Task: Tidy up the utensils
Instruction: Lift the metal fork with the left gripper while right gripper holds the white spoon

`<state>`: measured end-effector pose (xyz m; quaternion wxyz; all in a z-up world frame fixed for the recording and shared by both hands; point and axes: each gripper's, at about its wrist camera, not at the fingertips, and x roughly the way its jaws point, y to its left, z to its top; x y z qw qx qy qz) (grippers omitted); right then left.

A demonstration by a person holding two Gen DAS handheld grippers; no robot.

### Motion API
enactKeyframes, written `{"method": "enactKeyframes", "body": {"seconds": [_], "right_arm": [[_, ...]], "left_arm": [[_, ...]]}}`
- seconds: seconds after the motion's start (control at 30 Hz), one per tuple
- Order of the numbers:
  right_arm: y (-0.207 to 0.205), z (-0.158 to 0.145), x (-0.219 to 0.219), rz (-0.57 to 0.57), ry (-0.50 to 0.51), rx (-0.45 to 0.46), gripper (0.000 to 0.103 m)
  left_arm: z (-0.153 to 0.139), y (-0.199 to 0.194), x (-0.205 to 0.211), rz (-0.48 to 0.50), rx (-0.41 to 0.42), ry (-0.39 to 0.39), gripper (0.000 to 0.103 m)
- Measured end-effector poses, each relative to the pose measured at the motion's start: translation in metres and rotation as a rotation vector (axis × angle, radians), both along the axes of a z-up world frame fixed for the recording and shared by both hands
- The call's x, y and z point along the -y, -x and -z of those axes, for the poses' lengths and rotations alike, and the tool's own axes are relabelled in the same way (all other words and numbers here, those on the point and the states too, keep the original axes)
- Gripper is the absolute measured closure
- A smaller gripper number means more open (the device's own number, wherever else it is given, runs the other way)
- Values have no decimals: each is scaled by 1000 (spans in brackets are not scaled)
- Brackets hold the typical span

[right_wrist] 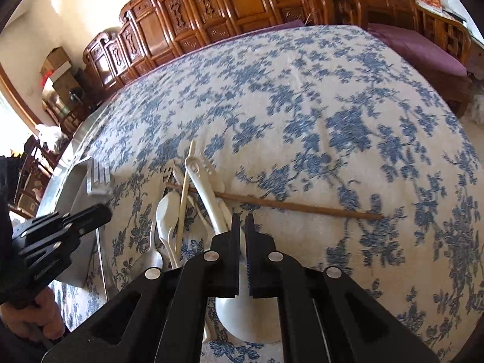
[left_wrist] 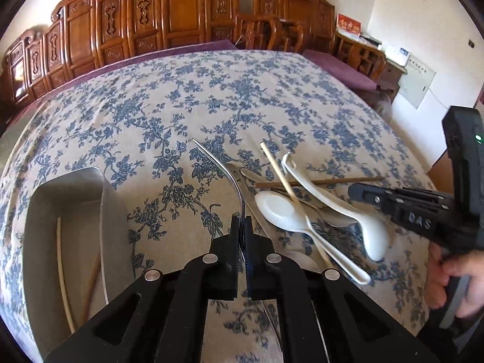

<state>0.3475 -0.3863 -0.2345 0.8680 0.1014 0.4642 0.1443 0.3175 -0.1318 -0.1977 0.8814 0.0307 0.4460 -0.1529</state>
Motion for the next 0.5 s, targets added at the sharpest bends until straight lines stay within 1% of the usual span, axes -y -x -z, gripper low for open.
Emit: {"method": "enactKeyframes", "body": {"seconds": [0.03,0.1,0.13,0.2,0.33,0.4,0.5], "right_arm": [[2,-2,2,1,-2,4,95],[6,-4,0,-17,10,15,77],[8,-5,-3,-28,21,22,75],[11,-4,-8,-43,57,28,74],[13,4,-14,-59,114,3,74],[16,8,-19,-83,142,-14,70],[21,11,-26,-105,176,-20,69]], "left_arm": [[-3,3,-1,2,6,6,101],[-8,9,-2,7,15,21,101],[-10,13,-3,9,21,28,101],[-14,18,-5,12,27,39,101],[-18,25,-7,13,36,49,101],[-20,27,-8,10,39,52,101],[-26,31,-10,11,47,62,101]]}}
